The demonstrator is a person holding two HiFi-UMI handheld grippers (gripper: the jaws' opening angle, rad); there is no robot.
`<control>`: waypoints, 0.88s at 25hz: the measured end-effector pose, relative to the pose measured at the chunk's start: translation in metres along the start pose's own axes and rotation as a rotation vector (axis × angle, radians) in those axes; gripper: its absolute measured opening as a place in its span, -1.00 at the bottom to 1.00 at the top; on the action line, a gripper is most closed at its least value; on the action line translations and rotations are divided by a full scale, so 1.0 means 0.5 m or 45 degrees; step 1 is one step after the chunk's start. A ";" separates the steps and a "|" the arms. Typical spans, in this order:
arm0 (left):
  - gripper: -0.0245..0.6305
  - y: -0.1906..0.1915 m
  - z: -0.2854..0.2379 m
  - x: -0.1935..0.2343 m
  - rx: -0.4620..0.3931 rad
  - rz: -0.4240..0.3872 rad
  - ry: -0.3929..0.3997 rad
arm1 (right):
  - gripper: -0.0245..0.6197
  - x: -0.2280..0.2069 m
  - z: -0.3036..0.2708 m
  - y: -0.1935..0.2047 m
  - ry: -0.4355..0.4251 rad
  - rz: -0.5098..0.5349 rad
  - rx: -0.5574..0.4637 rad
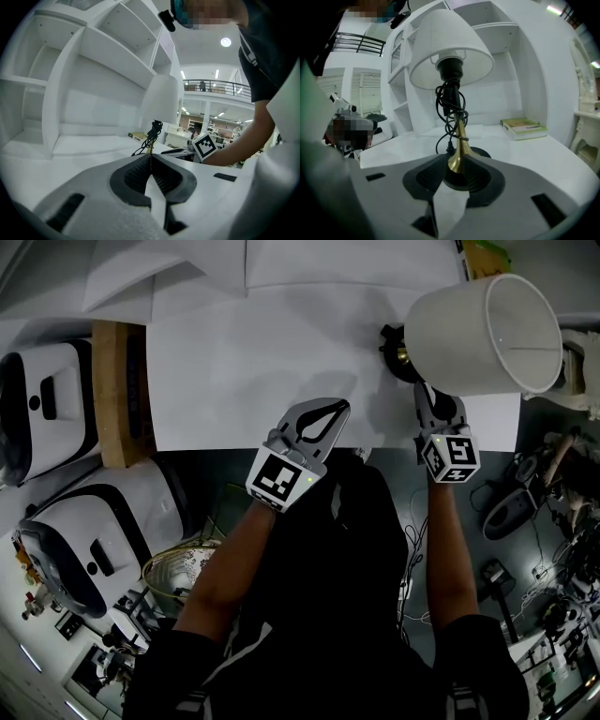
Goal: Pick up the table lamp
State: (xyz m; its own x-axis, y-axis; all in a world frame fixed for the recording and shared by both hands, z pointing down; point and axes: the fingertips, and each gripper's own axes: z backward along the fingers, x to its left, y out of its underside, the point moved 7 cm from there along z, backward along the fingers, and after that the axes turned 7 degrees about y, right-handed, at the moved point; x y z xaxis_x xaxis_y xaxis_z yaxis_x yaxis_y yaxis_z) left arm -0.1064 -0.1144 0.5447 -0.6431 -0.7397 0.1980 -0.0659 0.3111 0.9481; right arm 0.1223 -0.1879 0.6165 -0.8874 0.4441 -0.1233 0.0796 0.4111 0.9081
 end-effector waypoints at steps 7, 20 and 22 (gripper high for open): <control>-0.87 -0.009 0.002 0.012 -0.008 0.028 -0.015 | -0.58 -0.009 -0.034 -0.018 0.015 0.004 -0.018; -0.87 -0.014 -0.012 0.015 0.026 0.012 0.033 | -0.51 -0.008 -0.080 -0.033 0.013 0.017 -0.075; -0.87 -0.020 -0.017 0.014 0.023 0.017 0.036 | -0.50 -0.008 -0.085 -0.033 0.012 0.014 -0.078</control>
State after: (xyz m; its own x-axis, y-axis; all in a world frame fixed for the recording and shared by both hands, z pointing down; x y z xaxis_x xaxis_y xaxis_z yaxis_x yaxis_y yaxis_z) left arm -0.1038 -0.1277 0.5387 -0.6223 -0.7518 0.2179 -0.0710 0.3314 0.9408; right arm 0.1052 -0.2302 0.6191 -0.8909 0.4409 -0.1095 0.0618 0.3566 0.9322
